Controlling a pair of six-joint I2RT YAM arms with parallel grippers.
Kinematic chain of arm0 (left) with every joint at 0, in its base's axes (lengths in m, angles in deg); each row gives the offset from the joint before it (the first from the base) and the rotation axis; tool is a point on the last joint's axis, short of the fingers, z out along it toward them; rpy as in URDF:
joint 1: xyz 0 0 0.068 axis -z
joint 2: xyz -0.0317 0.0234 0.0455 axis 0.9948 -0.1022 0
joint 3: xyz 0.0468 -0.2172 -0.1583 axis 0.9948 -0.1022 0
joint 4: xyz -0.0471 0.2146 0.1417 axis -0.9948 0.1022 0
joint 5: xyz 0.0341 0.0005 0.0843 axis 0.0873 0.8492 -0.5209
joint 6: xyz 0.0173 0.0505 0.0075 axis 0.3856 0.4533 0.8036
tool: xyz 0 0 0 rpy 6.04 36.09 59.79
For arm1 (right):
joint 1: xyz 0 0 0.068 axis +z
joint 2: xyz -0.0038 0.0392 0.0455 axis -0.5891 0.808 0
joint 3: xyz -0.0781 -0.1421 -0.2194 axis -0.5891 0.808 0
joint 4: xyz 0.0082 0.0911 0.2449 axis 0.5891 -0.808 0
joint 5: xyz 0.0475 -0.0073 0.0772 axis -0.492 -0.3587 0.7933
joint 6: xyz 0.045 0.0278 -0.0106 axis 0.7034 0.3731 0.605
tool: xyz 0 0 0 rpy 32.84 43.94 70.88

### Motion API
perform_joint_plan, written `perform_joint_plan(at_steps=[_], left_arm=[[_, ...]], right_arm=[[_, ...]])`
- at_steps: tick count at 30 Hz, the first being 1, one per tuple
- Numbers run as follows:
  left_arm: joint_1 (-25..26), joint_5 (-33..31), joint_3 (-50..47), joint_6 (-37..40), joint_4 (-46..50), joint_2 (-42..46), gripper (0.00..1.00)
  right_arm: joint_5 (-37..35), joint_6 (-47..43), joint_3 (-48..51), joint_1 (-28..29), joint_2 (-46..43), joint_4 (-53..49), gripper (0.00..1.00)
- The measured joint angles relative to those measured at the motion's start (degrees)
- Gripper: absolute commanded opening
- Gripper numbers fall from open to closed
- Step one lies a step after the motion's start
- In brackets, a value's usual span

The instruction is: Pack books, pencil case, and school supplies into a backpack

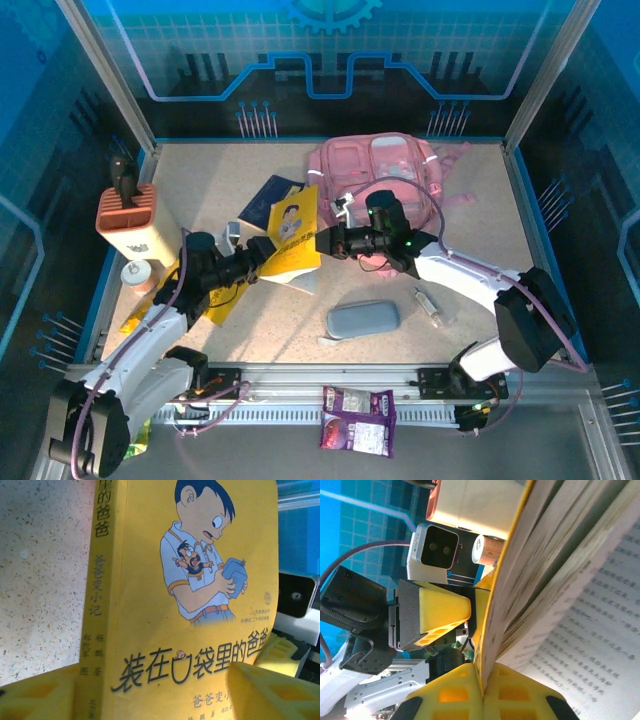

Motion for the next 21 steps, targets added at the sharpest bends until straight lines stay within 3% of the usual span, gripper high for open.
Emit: perform_joint_plan(at_steps=[5, 8, 9, 12, 17, 21], left_arm=[[0.0, 0.37, 0.17, -1.36, -0.09, 1.46, 0.24], [0.13, 0.39, 0.26, -2.03, -0.33, 1.46, 0.12], [0.28, 0.46, 0.37, -2.12, -0.44, 1.46, 0.09], [0.52, 0.72, 1.22, -2.6, -0.42, 1.46, 0.01], [1.4, 0.81, 3.69, -3.41, -1.79, 1.46, 0.0], [3.5, 0.74, 6.03, -5.07, -4.09, 1.07, 0.0]], right_arm=[[1.11, -0.33, 0.94, -1.66, 0.0, -0.9, 0.0], [1.09, -1.31, 0.94, -2.01, 0.0, -1.92, 0.08], [1.05, -1.6, 0.94, -2.01, 0.0, -2.51, 0.12], [0.83, -2.67, 0.94, -2.34, -0.02, -4.15, 0.44], [-0.39, -4.24, 1.01, -2.84, -1.22, -8.68, 0.8], [0.72, -2.69, 1.95, -4.39, -2.95, -8.59, 0.91]])
